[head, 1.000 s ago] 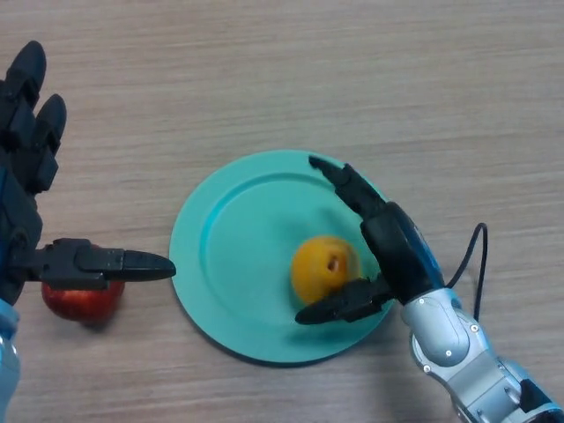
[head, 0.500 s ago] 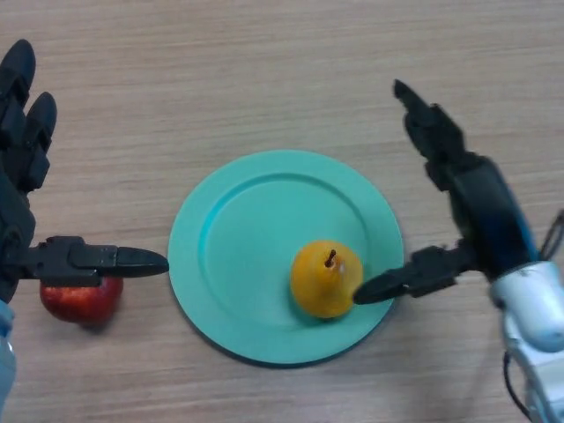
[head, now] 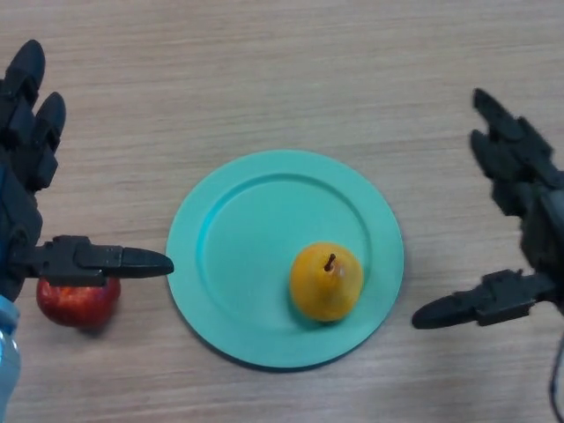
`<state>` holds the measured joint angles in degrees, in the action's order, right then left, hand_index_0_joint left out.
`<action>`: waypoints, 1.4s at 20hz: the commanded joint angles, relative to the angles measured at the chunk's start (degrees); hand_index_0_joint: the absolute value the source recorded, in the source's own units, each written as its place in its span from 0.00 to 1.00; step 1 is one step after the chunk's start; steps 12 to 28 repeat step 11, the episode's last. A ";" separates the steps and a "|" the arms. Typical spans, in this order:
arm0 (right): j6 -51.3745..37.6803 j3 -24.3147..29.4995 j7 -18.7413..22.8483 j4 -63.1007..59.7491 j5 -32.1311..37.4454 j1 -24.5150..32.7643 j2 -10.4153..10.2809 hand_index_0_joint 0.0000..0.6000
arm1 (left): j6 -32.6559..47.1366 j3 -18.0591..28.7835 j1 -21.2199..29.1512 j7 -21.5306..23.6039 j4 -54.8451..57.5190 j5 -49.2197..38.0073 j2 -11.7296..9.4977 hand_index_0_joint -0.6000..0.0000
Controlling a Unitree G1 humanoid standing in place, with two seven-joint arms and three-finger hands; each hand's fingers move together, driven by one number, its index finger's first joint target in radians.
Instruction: Pick up the yellow pear and place it on the plate
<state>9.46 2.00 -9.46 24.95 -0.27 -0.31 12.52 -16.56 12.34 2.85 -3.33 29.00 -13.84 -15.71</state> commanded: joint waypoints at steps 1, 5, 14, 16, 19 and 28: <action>-5.00 2.57 -0.43 5.31 1.34 1.18 1.56 0.00 | 6.76 2.26 2.04 -0.48 2.68 -0.33 -2.00 1.00; -4.51 2.83 -2.18 6.38 0.86 0.22 1.57 0.00 | 6.51 1.51 3.70 0.53 1.81 0.29 -2.23 1.00; -3.91 3.18 -2.04 7.46 1.08 -0.33 1.52 0.00 | 6.60 0.80 3.56 -0.38 1.39 0.46 -2.16 1.00; -3.91 3.18 -2.04 7.46 1.08 -0.33 1.52 0.00 | 6.60 0.80 3.56 -0.38 1.39 0.46 -2.16 1.00; -3.91 3.18 -2.04 7.46 1.08 -0.33 1.52 0.00 | 6.60 0.80 3.56 -0.38 1.39 0.46 -2.16 1.00; -3.91 3.18 -2.04 7.46 1.08 -0.33 1.52 0.00 | 6.60 0.80 3.56 -0.38 1.39 0.46 -2.16 1.00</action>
